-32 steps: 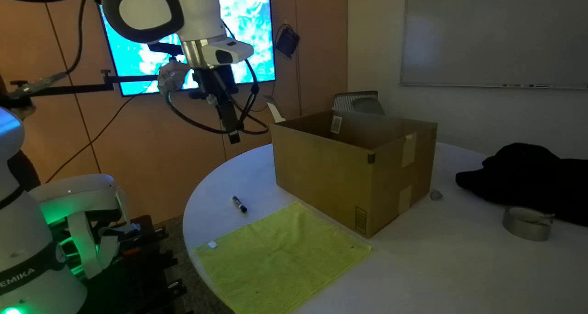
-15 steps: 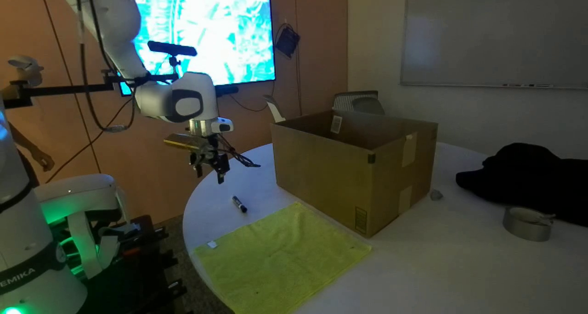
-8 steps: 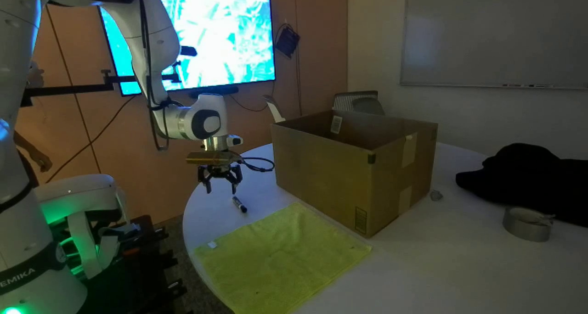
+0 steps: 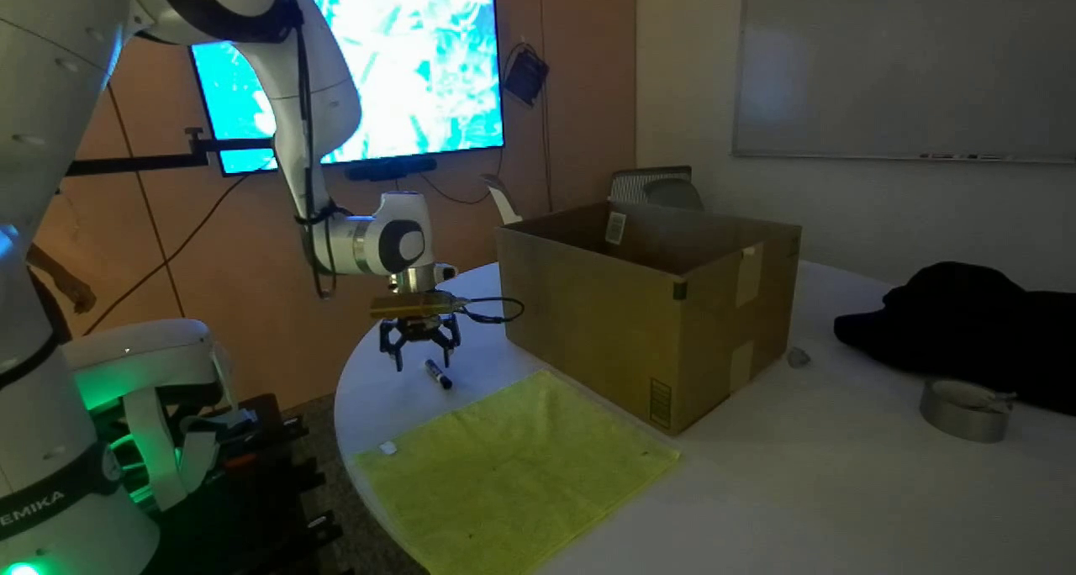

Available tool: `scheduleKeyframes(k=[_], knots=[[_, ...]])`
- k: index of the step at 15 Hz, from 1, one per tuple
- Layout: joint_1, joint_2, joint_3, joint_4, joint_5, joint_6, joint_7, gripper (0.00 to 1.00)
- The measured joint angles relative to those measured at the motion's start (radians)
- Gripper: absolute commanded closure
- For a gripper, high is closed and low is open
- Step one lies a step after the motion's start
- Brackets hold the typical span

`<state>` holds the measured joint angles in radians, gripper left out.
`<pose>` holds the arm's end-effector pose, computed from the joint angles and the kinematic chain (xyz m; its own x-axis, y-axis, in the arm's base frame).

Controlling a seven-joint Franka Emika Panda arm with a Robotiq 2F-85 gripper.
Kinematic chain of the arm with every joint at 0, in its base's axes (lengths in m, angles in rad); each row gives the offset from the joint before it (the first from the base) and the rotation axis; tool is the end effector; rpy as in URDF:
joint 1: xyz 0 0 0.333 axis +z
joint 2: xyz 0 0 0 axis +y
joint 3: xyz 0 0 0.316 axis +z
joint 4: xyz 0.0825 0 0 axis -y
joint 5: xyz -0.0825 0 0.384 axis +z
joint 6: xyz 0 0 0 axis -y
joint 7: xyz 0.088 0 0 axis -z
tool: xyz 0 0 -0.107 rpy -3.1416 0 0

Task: Put the marker on the yellow cloth, then fold it and put it in the box

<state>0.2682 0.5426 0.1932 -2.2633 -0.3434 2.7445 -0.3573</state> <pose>0.4563 0.2499 0.1193 0.4410 0.8964 -0.0445 0.8974 -0.4413 0.0044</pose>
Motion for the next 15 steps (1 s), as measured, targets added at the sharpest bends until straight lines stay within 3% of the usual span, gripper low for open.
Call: scheduleKeyframes(k=[5, 6, 8, 15], knots=[[0.000, 0.044, -0.026, 0.025, -0.053, 0.017, -0.006, 0.00], [0.000, 0.047, -0.029, 0.026, -0.056, 0.024, -0.006, 0.25], [0.000, 0.047, -0.031, 0.026, -0.058, 0.031, -0.006, 0.33], [0.000, 0.035, -0.041, 0.038, -0.061, 0.033, -0.005, 0.87]])
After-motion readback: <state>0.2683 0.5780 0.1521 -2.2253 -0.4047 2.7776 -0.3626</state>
